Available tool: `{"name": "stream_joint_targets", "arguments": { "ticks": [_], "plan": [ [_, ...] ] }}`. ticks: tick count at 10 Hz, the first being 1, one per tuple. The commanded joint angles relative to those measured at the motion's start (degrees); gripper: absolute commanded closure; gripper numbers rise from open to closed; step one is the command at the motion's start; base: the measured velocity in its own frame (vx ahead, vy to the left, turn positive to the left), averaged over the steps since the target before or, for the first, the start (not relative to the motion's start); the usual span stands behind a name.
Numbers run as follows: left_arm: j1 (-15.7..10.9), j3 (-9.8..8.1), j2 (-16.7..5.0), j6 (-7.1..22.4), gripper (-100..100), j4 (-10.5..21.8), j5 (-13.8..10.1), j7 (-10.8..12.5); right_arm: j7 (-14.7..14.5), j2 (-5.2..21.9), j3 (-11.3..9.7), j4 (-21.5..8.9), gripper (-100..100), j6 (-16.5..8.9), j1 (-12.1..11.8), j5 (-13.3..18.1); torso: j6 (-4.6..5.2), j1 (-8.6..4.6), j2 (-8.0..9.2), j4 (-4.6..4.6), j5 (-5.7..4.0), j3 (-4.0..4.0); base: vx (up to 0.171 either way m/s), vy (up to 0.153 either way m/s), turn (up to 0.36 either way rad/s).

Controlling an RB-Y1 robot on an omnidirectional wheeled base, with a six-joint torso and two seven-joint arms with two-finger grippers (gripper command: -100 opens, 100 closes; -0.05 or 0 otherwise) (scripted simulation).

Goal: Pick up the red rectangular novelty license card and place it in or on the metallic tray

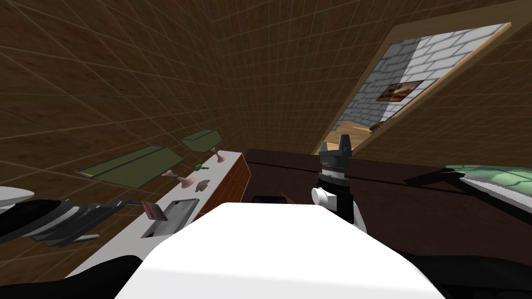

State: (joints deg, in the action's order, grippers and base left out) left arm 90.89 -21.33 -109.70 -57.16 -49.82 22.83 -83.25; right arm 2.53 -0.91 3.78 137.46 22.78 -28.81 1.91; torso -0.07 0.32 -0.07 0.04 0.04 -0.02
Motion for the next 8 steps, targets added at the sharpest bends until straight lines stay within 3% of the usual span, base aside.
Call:
{"name": "stream_joint_targets", "arguments": {
  "ticks": [1,4,6,7,8],
  "plan": [
    [-0.7,-1.55,1.1,-1.1,-100,0.2,2.7,0.8,0.0,0.0,0.0,0.0,0,0.0,0.0,0.0,0.00,0.00,0.00,0.00,0.00,0.00,-0.010,-0.022,-0.009],
    [-1.5,-2.49,1.2,-5.3,-100,4.4,3.6,0.3,0.0,0.0,0.0,0.0,0,0.0,0.0,0.0,-0.01,0.06,0.00,0.00,0.02,0.00,-0.010,-0.022,-0.017],
    [-1.5,-2.49,1.2,-5.3,-100,4.4,3.6,0.3,0.0,0.0,0.0,0.0,0,0.0,0.0,0.0,-0.01,0.05,0.00,0.00,0.02,0.00,-0.005,-0.015,-0.002],
    [-2.0,-3.12,1.3,-8.1,-100,7.2,4.2,0.0,0.0,0.0,0.0,0.0,0,0.0,0.0,0.0,-0.01,0.10,-0.01,0.00,0.03,-0.01,-0.007,-0.019,-0.029],
    [-2.0,-3.12,1.3,-8.1,-100,7.2,4.2,0.0,0.0,0.0,0.0,0.0,0,0.0,0.0,0.0,0.00,0.07,-0.01,0.00,0.02,-0.01,-0.011,-0.024,-0.017]
  ]
}}
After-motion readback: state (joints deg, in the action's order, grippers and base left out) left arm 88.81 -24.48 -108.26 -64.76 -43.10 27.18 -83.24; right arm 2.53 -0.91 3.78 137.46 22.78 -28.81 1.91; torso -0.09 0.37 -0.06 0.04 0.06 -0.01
